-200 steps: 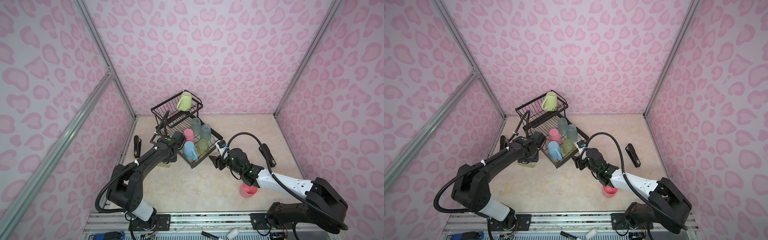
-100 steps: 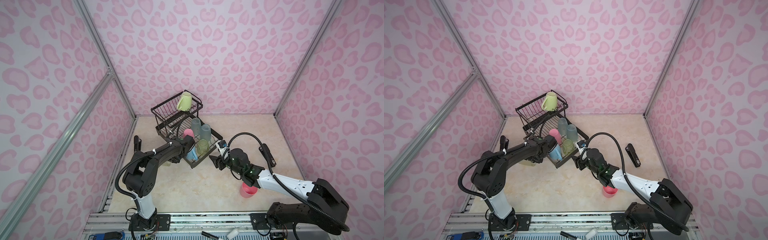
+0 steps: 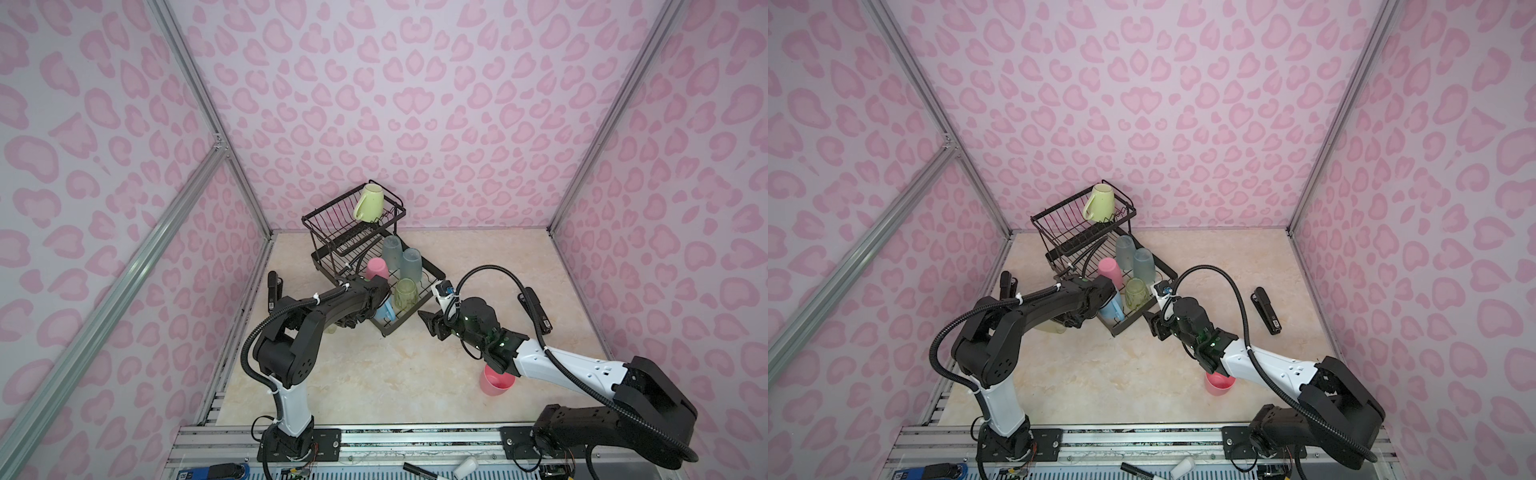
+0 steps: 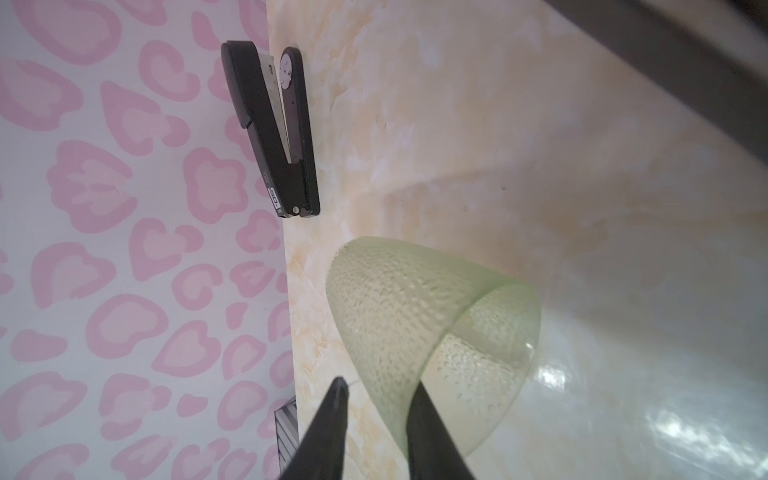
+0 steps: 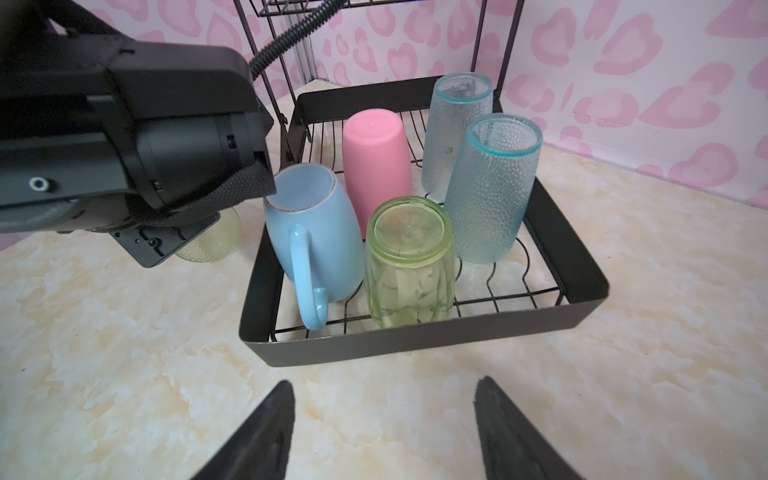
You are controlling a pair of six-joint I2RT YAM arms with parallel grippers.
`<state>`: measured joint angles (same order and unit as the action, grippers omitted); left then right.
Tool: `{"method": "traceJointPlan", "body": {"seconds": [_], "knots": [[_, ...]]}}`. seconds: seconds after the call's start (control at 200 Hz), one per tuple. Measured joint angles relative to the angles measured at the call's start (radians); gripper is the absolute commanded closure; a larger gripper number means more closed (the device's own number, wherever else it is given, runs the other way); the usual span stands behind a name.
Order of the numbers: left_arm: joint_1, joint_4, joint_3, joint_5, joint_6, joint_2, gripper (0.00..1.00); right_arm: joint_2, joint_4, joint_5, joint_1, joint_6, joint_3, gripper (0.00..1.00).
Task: Load the cups into the dish rack
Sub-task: 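Close the left gripper on the pale green glass and lift it off the table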
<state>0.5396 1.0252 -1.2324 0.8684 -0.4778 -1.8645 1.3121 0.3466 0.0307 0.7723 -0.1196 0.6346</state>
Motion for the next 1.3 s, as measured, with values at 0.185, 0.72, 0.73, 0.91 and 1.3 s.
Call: {"method": "traceJointPlan", "body": {"seconds": [0.185,0.72,0.73,0.91,1.3], "knots": [[0.0,0.004,0.023,0.038,-0.001,-0.012,0.91,0.0,0.001,0.0,0.0,0.0,-0.005,0.32],[0.0,-0.014,0.022,0.01,0.006,0.12,0.97,-0.001,0.003,0.004,0.0,0.003,-0.006,0.32],[0.0,-0.015,0.022,0.008,0.008,0.124,0.97,-0.001,0.003,0.004,0.0,0.003,-0.006,0.32],[0.0,-0.033,0.024,-0.06,0.027,0.216,0.97,-0.001,0.003,0.004,0.0,0.003,-0.003,0.32],[-0.001,-0.016,-0.013,-0.24,0.043,0.372,0.97,0.001,0.0,0.013,0.002,0.002,0.021,0.32]]}}
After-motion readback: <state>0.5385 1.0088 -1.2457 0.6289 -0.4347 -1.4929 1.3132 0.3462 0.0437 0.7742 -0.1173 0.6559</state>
